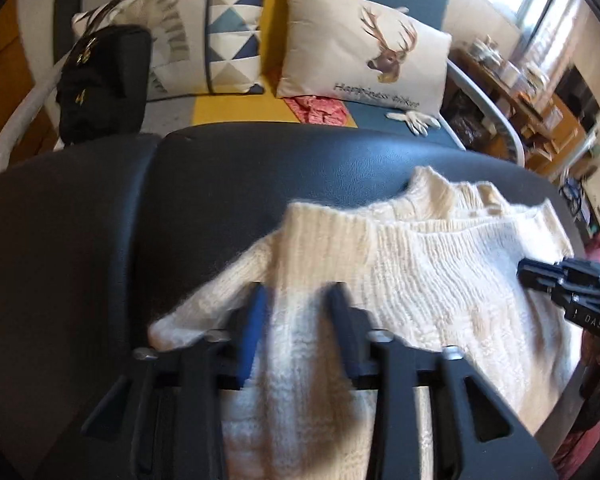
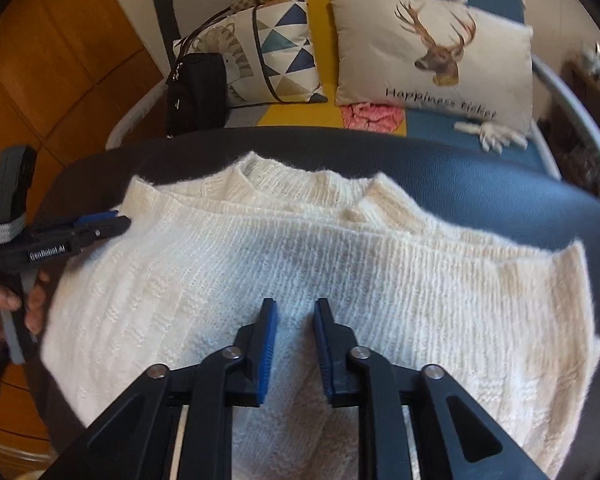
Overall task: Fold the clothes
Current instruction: 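Pinch the sweater with the right gripper while the left gripper pinches it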
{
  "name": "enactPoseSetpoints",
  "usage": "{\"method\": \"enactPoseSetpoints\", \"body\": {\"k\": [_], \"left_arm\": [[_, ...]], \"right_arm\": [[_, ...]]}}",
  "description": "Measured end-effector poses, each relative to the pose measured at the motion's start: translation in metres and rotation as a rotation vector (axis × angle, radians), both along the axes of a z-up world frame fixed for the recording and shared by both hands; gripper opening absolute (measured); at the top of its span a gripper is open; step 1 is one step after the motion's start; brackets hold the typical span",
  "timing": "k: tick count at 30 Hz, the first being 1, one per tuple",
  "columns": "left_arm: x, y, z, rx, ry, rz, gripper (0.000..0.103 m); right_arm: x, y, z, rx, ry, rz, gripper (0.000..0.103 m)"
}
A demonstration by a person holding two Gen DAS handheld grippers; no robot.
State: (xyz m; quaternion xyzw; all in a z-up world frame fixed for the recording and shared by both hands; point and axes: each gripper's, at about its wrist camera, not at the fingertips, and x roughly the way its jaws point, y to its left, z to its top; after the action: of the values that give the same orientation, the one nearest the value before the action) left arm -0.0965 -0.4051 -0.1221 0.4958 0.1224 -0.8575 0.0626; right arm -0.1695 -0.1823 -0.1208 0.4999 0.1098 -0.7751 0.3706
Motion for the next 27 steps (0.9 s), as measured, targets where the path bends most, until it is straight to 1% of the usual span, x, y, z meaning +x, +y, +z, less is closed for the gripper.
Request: {"method": "enactPoseSetpoints", "body": {"k": [1, 2, 4, 6, 7, 8, 9, 10, 12, 13, 15, 18, 19, 21, 22, 23, 24, 25, 27], "left_arm": [[0.001, 0.002, 0.002, -0.007, 0.007, 0.006, 0.007], [0.002, 0.004, 0.005, -0.014, 0.014, 0.013, 0.006], [0.013, 0.001, 0.013, -0.031, 0.054, 0.065, 0.005], [0.016, -0.008, 0.009, -0.017, 0.048, 0.125, 0.005], [0.014, -0.009, 0.003, -0.017, 0.032, 0.133, 0.005], [0.013, -0.010, -0.002, -0.017, 0.016, 0.142, 0.005], [0.014, -0.010, -0.002, -0.016, 0.026, 0.144, 0.006], [0.016, -0.011, 0.001, -0.012, 0.027, 0.158, 0.010], [0.019, -0.013, 0.008, -0.006, 0.028, 0.187, 0.016], [0.024, -0.012, 0.015, -0.033, 0.041, 0.210, 0.019], [0.034, -0.007, 0.030, -0.097, 0.083, 0.233, 0.019], [0.047, 0.007, 0.041, -0.072, 0.167, 0.187, 0.021], [0.047, 0.018, 0.041, -0.077, 0.174, 0.147, 0.021], [0.040, 0.031, 0.031, -0.113, 0.133, 0.101, 0.021], [0.037, 0.033, 0.017, -0.134, 0.082, 0.107, 0.021], [0.034, 0.030, 0.005, -0.130, 0.033, 0.124, 0.021], [0.033, 0.026, -0.004, -0.109, 0.020, 0.147, 0.021], [0.039, 0.023, -0.001, -0.088, 0.058, 0.165, 0.021], [0.051, 0.021, 0.008, -0.057, 0.083, 0.184, 0.021]], "right_arm": [[0.000, -0.002, 0.000, 0.014, 0.020, -0.001, 0.009], [0.000, -0.004, 0.001, 0.027, 0.040, -0.003, 0.005], [-0.003, -0.005, 0.006, 0.026, 0.068, -0.018, 0.002], [-0.008, -0.004, 0.011, 0.018, 0.083, -0.035, 0.002], [-0.012, -0.005, 0.008, 0.029, 0.082, -0.042, 0.002], [-0.015, -0.005, 0.005, 0.039, 0.079, -0.048, 0.002], [-0.018, -0.004, 0.002, 0.033, 0.065, -0.053, 0.002], [-0.020, -0.003, 0.000, 0.027, 0.051, -0.058, 0.002], [-0.025, 0.000, -0.005, 0.013, 0.024, -0.071, 0.002], [-0.026, 0.006, 0.000, -0.015, 0.016, -0.091, 0.002], [-0.026, 0.020, 0.010, -0.067, 0.003, -0.116, 0.004], [-0.021, 0.038, 0.022, -0.095, 0.008, -0.131, 0.004], [-0.019, 0.043, 0.024, -0.094, 0.013, -0.138, 0.004], [-0.021, 0.052, 0.019, -0.042, 0.023, -0.179, 0.006], [-0.023, 0.057, 0.015, -0.009, 0.027, -0.208, 0.008], [-0.026, 0.062, 0.010, 0.028, 0.030, -0.237, 0.009], [-0.032, 0.067, 0.003, 0.071, 0.028, -0.267, 0.009], [-0.034, 0.075, 0.004, 0.044, 0.008, -0.285, 0.008], [-0.037, 0.091, 0.005, -0.010, -0.028, -0.322, 0.008]]}}
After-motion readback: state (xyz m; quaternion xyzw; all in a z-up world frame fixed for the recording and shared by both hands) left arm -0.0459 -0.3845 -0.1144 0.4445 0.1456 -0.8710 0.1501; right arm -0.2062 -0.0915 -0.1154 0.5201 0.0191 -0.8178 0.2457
